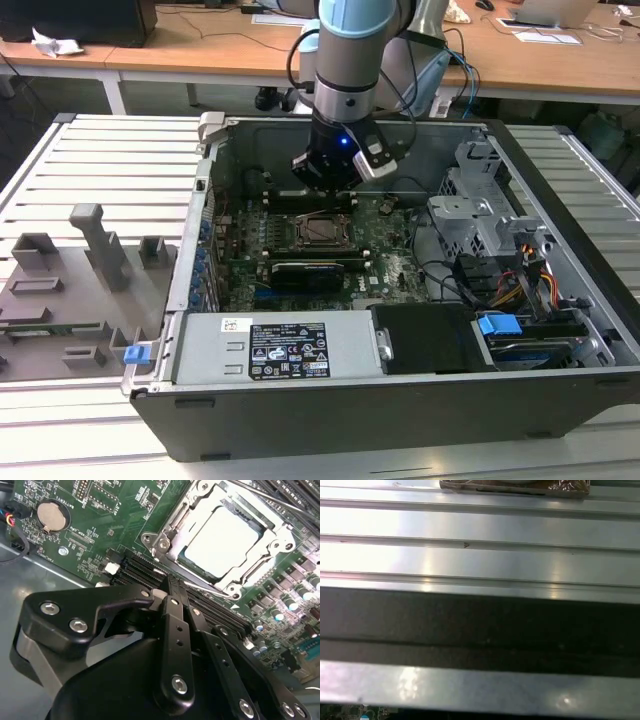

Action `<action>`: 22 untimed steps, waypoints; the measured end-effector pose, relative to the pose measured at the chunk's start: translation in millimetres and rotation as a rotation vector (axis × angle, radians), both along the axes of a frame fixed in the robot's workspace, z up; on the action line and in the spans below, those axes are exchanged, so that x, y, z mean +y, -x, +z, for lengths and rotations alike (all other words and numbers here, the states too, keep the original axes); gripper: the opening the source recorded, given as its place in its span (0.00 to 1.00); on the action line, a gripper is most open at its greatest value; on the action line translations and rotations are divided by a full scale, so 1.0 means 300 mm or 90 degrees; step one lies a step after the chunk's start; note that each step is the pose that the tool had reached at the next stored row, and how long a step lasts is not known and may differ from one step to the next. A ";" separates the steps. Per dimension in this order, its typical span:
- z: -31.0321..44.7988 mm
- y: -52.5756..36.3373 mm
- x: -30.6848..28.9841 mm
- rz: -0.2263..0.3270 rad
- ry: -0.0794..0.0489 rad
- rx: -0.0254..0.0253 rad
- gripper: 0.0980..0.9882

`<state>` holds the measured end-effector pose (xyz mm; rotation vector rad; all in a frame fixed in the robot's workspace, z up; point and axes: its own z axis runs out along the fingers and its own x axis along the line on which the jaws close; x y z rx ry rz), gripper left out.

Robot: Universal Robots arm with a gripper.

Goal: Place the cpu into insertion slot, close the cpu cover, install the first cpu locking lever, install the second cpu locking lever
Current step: 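Install the first cpu locking lever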

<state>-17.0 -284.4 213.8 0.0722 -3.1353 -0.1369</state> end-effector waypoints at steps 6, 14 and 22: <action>-0.013 -0.003 0.000 0.000 0.000 0.0000 0.01; -0.030 -0.004 0.000 0.000 0.004 0.0002 0.01; -0.035 -0.005 0.000 0.000 0.008 0.0002 0.01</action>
